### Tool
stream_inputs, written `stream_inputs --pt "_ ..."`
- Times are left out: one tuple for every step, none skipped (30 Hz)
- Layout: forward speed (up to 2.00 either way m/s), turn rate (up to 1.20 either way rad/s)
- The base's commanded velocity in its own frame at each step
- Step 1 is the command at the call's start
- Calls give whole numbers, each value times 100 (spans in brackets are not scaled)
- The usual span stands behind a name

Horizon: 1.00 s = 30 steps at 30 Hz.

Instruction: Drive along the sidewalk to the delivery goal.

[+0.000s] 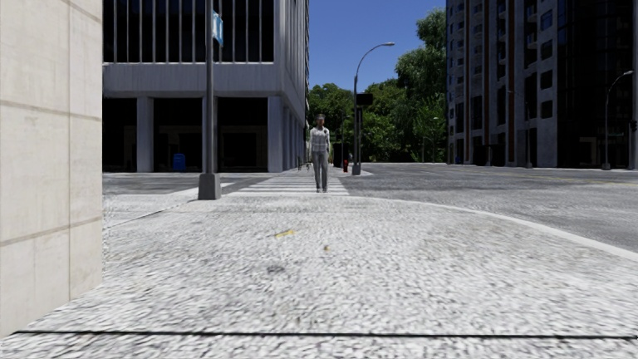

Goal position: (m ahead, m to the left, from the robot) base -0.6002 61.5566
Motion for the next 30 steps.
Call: stream_inputs --pt "200 0" --pt "200 0" --pt "200 0" --pt "200 0" --pt "200 0" --pt "200 0" --pt "200 0" --pt "200 0" --pt "200 0" --pt "200 0" --pt "200 0" --pt "200 0" --pt "200 0" --pt "200 10" --pt "200 32" --pt "200 32" --pt "200 52" --pt "200 71" --pt "200 88" --pt "200 94" --pt "200 94" --pt "200 95" --pt "200 95" --pt "200 95" --pt "200 95" --pt "200 95" --pt "200 96" --pt "200 96" --pt "200 96" --pt "200 96"
